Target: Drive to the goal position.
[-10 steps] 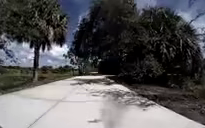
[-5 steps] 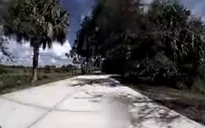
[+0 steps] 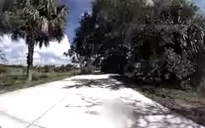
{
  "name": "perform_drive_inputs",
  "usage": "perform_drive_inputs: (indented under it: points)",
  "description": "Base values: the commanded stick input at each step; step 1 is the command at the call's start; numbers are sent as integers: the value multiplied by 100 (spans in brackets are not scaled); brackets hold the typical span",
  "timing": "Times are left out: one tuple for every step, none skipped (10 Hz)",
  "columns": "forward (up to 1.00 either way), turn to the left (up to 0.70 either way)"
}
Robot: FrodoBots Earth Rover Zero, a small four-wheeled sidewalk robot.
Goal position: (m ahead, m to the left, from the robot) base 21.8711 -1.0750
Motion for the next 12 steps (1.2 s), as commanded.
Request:
perform_drive_inputs:
  points:
    - [85, 0]
    - [85, 0]
    - [85, 0]
    - [85, 0]
    - [85, 0]
    - [85, 0]
    - [85, 0]
    - [85, 0]
    - [85, 0]
    - [85, 0]
    - [85, 0]
    - [85, 0]
